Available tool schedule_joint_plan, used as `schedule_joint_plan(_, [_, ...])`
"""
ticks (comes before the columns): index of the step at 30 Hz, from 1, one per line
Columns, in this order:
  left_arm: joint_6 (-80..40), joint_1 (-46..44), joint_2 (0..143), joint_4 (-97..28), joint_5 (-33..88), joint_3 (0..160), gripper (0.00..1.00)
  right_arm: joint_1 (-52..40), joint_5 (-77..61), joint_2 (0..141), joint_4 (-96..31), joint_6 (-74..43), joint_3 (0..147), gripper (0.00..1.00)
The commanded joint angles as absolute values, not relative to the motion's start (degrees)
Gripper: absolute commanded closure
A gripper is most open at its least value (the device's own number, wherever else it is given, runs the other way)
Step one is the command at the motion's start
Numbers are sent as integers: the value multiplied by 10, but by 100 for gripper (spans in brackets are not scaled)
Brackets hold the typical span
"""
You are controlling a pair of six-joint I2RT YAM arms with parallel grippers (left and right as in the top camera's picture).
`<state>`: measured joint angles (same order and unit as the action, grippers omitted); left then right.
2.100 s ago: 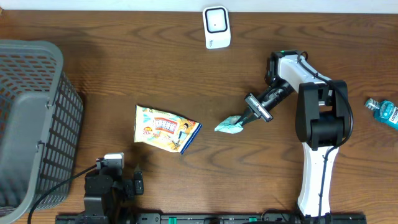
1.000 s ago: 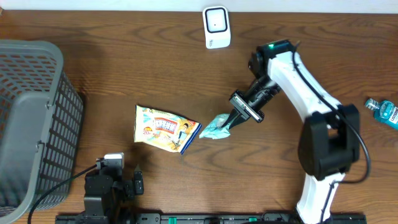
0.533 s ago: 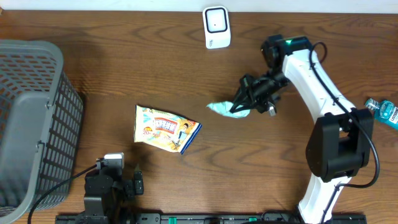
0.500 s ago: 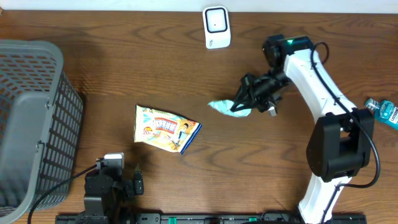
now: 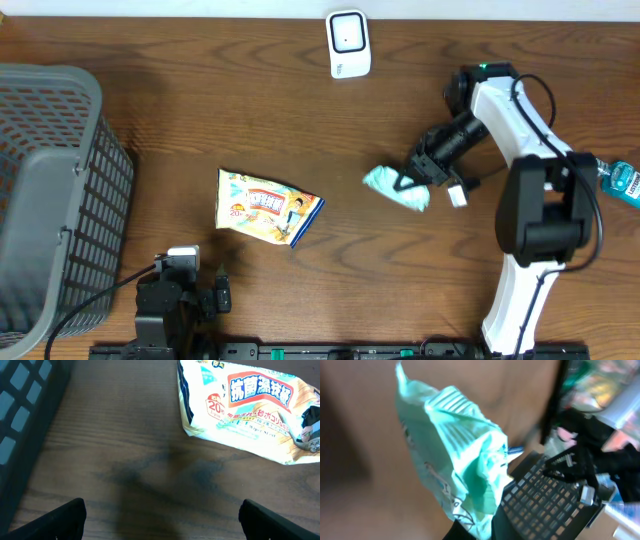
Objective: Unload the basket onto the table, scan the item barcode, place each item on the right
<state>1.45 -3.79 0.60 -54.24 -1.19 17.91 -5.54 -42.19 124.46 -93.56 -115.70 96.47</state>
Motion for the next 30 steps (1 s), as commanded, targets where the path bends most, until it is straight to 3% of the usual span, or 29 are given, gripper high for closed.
schedule_joint_plan(1, [12, -36, 3, -565, -6, 177, 2, -55, -436, 1282, -975, -1169, 965, 99])
schedule_joint_plan(30, [12, -36, 3, -565, -6, 177, 2, -60, -439, 1304, -975, -1139, 965, 97])
